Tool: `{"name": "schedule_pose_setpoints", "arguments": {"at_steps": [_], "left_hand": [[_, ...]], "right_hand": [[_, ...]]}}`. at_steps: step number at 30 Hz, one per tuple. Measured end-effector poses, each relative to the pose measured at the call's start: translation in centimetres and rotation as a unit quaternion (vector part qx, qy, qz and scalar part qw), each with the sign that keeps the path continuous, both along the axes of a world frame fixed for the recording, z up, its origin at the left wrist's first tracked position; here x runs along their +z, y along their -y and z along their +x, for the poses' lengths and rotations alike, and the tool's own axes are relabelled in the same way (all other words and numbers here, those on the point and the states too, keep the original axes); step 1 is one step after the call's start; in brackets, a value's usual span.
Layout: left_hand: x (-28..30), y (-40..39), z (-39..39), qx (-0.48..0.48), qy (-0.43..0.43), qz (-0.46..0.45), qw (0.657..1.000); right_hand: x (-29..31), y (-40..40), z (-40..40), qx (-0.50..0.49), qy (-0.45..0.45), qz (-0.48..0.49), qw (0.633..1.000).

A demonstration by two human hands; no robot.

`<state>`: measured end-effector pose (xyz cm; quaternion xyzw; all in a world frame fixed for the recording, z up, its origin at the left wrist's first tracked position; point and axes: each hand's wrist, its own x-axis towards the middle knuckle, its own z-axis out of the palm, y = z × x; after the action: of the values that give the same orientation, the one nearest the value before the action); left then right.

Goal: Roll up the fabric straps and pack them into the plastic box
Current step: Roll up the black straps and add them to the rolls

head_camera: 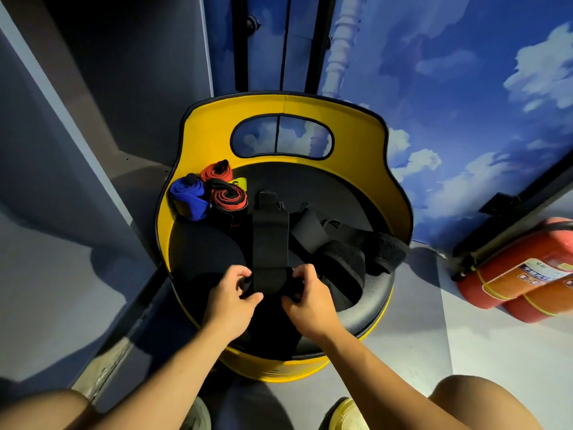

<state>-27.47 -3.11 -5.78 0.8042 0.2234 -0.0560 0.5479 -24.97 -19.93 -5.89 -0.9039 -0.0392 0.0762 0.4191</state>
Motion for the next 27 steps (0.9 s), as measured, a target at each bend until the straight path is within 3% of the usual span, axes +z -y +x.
{"name": "schedule_pose_setpoints", "arguments": {"at_steps": [5, 10, 14, 19, 23, 27], "left_hand": [[0.6, -0.1, -0.5, -0.007, 0.017, 0.014, 1.0], [0.9, -0.5, 0.3, -0.034, -0.001, 0.108, 0.994], [1.1, -0.1, 1.9, -0.002, -0.006, 0.144, 0.99], [0.9, 0.2, 3.5, 0.064, 0.005, 0.085, 0.994], [0.3, 0.1, 3.7, 0.092, 0.01, 0.031, 0.995], [-0.2, -0.3, 3.7, 0.083, -0.002, -0.033, 0.996]], "right_hand": [[0.4, 0.6, -0.7, 0.03, 0.017, -0.011, 0.999], [1.1, 0.4, -0.1, 0.061, 0.033, -0.041, 0.997], [0.7, -0.7, 1.2, 0.051, 0.047, -0.098, 0.993], [-0.4, -1.5, 2.2, -0.01, 0.047, -0.114, 0.992], [-0.8, -1.9, 2.7, -0.049, 0.072, -0.043, 0.995], [-0.6, -2.2, 2.2, -0.1, 0.036, -0.003, 0.994]]}}
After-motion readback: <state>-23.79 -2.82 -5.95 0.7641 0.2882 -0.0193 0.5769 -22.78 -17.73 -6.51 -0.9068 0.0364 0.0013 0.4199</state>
